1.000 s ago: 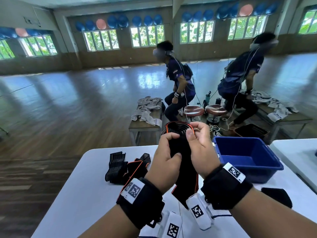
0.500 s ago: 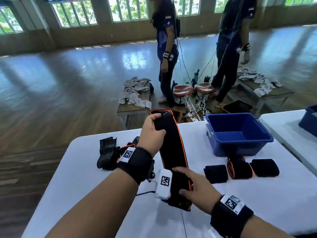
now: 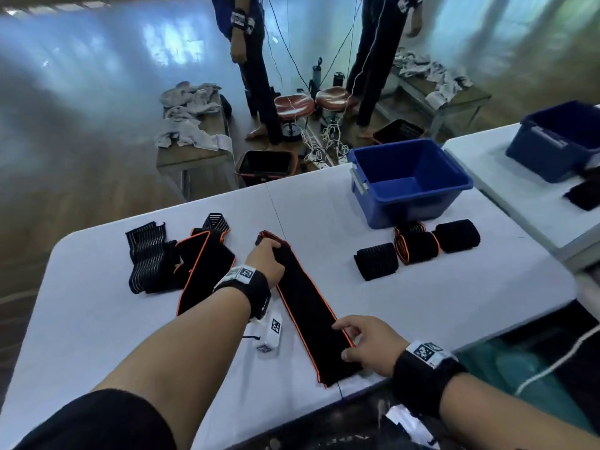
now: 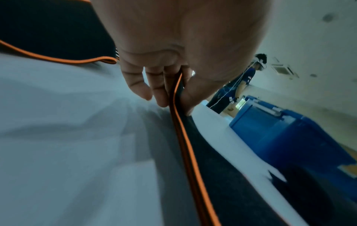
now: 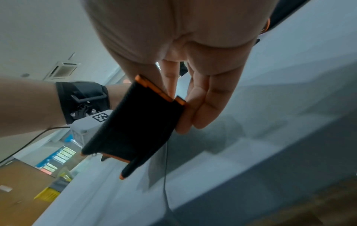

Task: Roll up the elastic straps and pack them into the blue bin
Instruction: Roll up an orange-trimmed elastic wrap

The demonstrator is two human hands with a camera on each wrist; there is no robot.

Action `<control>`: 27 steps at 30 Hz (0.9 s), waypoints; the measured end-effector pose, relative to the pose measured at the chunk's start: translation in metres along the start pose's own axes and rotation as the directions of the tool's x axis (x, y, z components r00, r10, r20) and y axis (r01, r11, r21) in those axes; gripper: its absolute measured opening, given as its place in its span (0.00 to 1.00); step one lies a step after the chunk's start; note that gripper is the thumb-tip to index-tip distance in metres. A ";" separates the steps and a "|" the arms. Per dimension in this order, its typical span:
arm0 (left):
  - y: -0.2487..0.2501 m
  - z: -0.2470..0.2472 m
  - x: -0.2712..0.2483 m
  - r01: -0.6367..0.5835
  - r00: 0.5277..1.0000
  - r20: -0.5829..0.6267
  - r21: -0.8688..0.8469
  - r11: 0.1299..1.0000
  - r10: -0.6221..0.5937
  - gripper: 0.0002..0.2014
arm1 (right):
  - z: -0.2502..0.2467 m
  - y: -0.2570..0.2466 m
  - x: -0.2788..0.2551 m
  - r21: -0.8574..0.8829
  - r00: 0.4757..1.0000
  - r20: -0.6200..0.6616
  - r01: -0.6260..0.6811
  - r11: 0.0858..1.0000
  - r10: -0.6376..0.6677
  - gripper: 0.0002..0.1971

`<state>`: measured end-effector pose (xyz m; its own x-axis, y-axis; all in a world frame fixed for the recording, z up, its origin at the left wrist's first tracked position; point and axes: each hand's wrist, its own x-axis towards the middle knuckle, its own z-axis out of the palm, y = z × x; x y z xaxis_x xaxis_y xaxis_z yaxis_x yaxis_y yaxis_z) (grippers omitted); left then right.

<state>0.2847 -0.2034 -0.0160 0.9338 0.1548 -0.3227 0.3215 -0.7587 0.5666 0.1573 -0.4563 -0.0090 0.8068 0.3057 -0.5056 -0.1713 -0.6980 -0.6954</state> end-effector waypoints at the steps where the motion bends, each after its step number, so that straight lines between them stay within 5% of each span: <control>1: -0.003 0.002 0.002 0.000 1.000 0.008 0.047 0.999 0.000 0.28 | 0.003 0.000 -0.001 -0.027 1.000 -0.002 -0.011 1.000 0.010 0.24; 16: -0.018 0.005 0.021 -0.088 0.996 0.042 0.452 0.888 0.077 0.27 | 0.018 -0.010 0.006 -0.168 0.999 -0.006 0.033 0.985 -0.035 0.20; 22: -0.021 -0.001 0.024 -0.110 0.994 0.069 0.416 0.902 0.089 0.26 | 0.014 -0.011 0.006 -0.156 0.998 0.009 0.062 0.986 -0.061 0.19; 27: -0.036 -0.001 -0.020 -0.116 0.992 -0.044 0.135 0.984 0.122 0.19 | 0.002 0.001 0.011 -0.076 0.999 0.032 0.000 0.997 0.002 0.21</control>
<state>0.2541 -0.1784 -0.0293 0.9721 0.0882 -0.2174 0.1873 -0.8498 0.4927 0.1647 -0.4527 -0.0159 0.7880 0.3247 -0.5231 -0.1276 -0.7450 -0.6547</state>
